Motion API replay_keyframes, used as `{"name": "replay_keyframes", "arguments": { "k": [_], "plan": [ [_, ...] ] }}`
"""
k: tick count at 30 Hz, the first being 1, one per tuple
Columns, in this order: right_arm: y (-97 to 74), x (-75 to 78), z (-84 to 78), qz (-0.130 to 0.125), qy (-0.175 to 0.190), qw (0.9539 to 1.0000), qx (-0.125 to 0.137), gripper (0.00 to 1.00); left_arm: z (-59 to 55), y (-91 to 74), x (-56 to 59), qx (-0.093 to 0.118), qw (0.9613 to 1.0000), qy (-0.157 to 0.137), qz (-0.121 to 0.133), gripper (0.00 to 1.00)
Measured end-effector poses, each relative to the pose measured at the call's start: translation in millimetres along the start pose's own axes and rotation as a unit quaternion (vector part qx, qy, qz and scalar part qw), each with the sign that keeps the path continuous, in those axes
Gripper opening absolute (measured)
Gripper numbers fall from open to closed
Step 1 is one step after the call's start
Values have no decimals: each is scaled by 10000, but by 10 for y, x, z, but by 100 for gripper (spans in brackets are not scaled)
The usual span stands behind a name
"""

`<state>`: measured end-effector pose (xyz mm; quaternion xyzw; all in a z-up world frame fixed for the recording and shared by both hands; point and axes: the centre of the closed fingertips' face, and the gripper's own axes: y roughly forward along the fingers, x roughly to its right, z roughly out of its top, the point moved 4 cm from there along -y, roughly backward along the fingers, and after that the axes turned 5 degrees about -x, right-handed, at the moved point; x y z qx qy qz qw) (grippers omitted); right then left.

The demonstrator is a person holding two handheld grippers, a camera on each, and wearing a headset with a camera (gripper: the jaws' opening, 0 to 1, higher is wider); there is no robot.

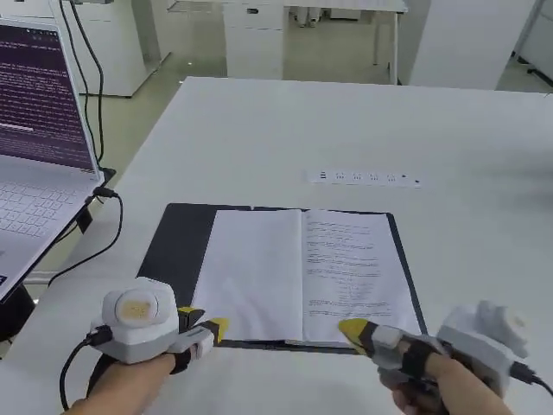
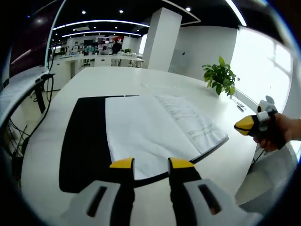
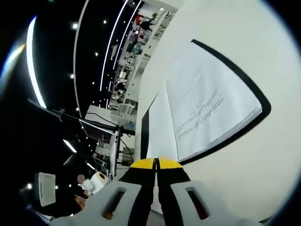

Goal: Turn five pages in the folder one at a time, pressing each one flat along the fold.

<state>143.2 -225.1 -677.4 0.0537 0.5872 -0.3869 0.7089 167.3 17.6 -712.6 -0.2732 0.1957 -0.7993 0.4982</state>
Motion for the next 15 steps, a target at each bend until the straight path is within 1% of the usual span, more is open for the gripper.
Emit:
{"name": "replay_keyframes", "arguments": {
  "k": [1,2,3,4,5,6,8,11,12,14,15],
  "plan": [
    [-117,-23,81,-46,-151,9996,223,0,41,-71,31,95,9999,-17,-35,28],
    [-193,-32,148,-45,-273,9989,378,0,97,-152,71,251,9997,-9,-82,30],
    [-299,-61,209,-63,-479,9973,545,2,126,-209,98,318,9995,10,-86,33],
    [-403,-65,275,-160,-741,9947,689,3,148,-285,119,345,9994,-21,-89,34],
    [-470,-74,302,-247,-934,9924,760,5,164,-327,130,378,9992,-44,-109,36],
    [-522,-90,335,-295,-1122,9897,837,6,195,-396,153,486,9987,-59,-122,38],
    [-653,-143,386,-401,-1504,9829,982,11,225,-497,185,568,9982,-80,-150,41],
    [-825,-217,454,-574,-2097,9681,1244,19,256,-615,217,673,9977,-1,-128,45],
    [-857,-220,464,-627,-2191,9653,1277,21,259,-643,222,709,9974,35,-124,45],
    [-938,-205,484,-817,-2527,9539,1395,26,248,-704,227,787,9968,107,-61,46],
    [-958,-189,476,-898,-2637,9503,1390,29,238,-727,227,819,9965,142,-21,48]
  ]
}}
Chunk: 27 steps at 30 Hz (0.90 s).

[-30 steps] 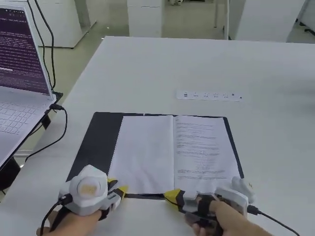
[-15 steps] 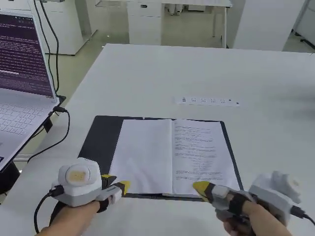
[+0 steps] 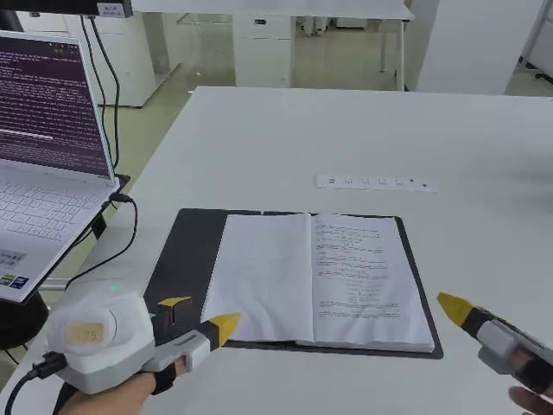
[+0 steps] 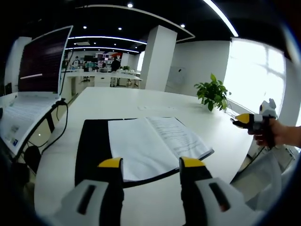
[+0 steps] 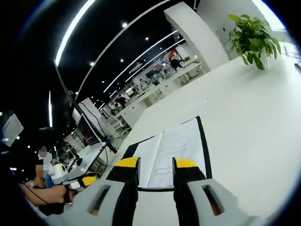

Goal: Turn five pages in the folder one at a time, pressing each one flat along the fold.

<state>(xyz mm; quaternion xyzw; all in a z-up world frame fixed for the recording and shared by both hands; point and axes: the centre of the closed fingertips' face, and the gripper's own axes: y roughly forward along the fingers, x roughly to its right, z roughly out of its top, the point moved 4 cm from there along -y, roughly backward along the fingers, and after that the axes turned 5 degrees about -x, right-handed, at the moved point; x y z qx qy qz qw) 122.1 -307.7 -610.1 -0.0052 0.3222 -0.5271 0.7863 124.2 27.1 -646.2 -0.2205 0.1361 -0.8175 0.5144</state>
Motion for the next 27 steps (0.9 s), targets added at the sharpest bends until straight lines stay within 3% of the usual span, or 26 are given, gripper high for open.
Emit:
{"name": "replay_keyframes", "arguments": {
  "k": [3,6,10,14,16,18,20,23,25,27],
  "plan": [
    [-21,104,-86,-226,-520,9983,-110,45,-37,-68,3,57,10000,-16,75,59],
    [-34,198,-181,-292,-715,9966,-278,58,-59,-133,8,53,9998,83,153,70],
    [-52,200,-256,-322,-923,9943,-418,67,-80,-221,-16,47,9990,335,297,82],
    [8,108,-227,-218,-1259,9910,-390,83,-146,-262,-57,-173,9986,357,344,93],
    [17,96,-282,-232,-1609,9848,-619,85,-170,-279,-88,-237,9984,305,401,98],
    [12,70,-333,-216,-1987,9767,-781,89,-191,-300,-106,-315,9981,284,456,99],
    [16,38,-347,-171,-2177,9730,-752,98,-196,-315,-100,-356,9982,206,445,99],
    [-6,21,-386,-153,-2256,9696,-938,99,-180,-329,-113,-378,9977,239,510,99],
    [-14,23,-382,-143,-2245,9692,-1006,99,-147,-331,-105,-389,9977,202,515,99],
    [-26,24,-344,-115,-2130,9723,-952,99,-122,-320,-90,-387,9978,178,501,99]
  ]
}}
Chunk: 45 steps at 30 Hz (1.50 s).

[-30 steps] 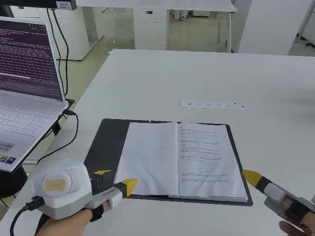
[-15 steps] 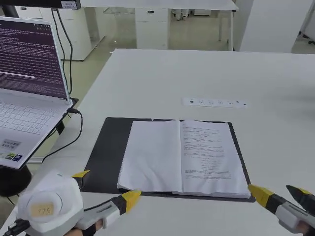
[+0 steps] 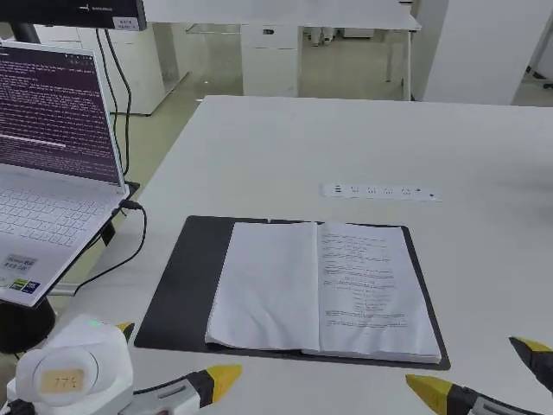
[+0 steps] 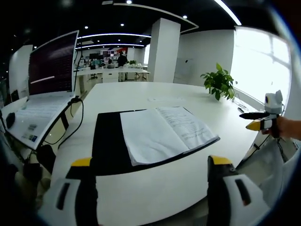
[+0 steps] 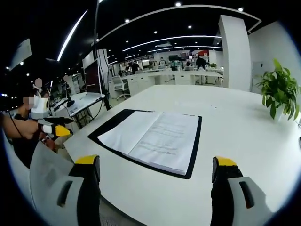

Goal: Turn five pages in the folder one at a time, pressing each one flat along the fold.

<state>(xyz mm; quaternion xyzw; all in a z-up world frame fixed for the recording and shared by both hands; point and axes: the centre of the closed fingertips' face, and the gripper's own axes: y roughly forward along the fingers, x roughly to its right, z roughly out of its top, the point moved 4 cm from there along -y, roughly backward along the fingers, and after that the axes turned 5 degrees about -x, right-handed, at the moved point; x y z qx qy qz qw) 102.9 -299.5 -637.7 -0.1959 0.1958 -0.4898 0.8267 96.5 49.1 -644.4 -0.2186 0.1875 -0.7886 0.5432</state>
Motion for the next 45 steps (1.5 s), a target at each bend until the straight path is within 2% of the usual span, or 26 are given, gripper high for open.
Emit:
{"name": "replay_keyframes", "arguments": {
  "k": [10,17,19,24,26,31,35,38,40,44,45],
  "plan": [
    [-56,153,24,-132,298,9994,145,94,102,168,95,-47,9997,211,-137,99],
    [-82,198,-50,-196,396,9990,93,92,128,353,212,-161,9989,329,-304,99],
    [-80,199,-54,-202,395,9990,86,91,145,434,270,-182,9983,400,-377,96],
    [-63,182,-32,-173,479,9986,136,90,192,706,479,-270,9959,612,-605,93],
    [-48,172,-16,-144,518,9984,181,89,185,791,547,-366,9944,689,-706,89],
    [-6,155,-16,-120,543,9983,186,88,203,1039,741,-447,9910,892,-891,81],
    [18,146,-41,-108,551,9983,137,88,214,1218,906,-424,9881,1032,-1059,76],
    [21,156,-35,-123,558,9982,166,87,204,1398,1091,-461,9854,1085,-1226,74],
    [21,166,-38,-124,581,9981,173,87,184,1517,1227,-534,9821,1177,-1367,71],
    [17,200,-38,-179,657,9975,197,86,194,1733,1505,-508,9780,1275,-1573,68],
    [16,208,-38,-200,669,9974,202,85,193,1751,1531,-510,9774,1294,-1590,66]
  ]
}}
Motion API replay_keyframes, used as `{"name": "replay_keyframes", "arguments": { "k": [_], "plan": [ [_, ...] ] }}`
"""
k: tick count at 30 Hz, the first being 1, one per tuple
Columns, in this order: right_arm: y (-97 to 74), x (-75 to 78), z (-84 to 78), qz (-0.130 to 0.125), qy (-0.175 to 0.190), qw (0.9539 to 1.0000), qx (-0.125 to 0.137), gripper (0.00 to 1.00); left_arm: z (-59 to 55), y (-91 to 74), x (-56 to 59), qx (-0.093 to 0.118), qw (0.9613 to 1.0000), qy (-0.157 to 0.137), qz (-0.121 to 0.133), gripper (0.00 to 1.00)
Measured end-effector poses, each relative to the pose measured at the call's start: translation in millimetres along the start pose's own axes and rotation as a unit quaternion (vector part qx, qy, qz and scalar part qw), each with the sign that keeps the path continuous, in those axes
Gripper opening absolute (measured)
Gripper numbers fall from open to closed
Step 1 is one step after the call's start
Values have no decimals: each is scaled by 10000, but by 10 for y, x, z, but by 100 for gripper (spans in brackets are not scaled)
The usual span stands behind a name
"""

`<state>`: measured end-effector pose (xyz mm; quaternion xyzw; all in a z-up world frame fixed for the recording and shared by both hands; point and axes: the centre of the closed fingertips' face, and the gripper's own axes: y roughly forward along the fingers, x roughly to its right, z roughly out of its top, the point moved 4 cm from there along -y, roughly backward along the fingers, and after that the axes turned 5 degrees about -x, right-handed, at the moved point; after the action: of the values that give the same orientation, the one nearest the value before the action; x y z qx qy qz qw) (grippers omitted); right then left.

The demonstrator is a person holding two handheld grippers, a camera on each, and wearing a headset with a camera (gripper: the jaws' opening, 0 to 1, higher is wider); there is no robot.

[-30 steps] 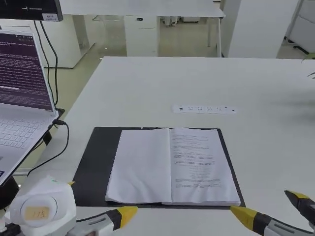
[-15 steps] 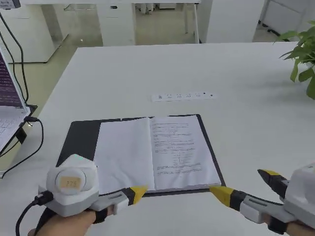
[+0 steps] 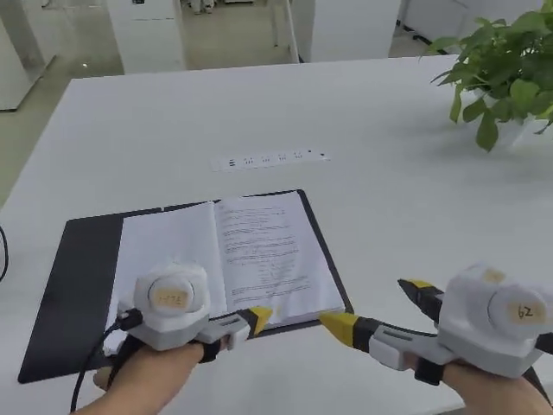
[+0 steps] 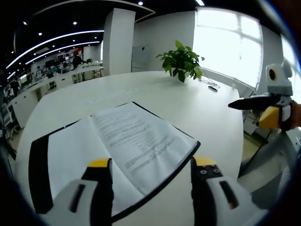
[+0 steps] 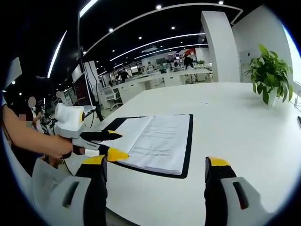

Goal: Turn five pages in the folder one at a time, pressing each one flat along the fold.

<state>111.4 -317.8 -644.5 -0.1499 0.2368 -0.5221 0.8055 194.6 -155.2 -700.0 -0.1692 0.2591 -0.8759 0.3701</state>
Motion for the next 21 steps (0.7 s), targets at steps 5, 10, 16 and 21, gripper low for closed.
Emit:
{"name": "replay_keyframes", "arguments": {
  "k": [5,10,16,21],
  "plan": [
    [-7,36,3,-54,68,10000,25,84,39,305,201,-145,9996,189,-152,63],
    [-24,81,5,-128,197,9997,71,83,51,496,306,-230,9993,229,-198,60],
    [-27,117,4,-135,338,9993,90,82,-44,695,306,-393,9991,151,-25,56],
    [-20,121,-9,-142,365,9992,70,81,-59,791,288,-367,9993,50,89,53]
  ]
}}
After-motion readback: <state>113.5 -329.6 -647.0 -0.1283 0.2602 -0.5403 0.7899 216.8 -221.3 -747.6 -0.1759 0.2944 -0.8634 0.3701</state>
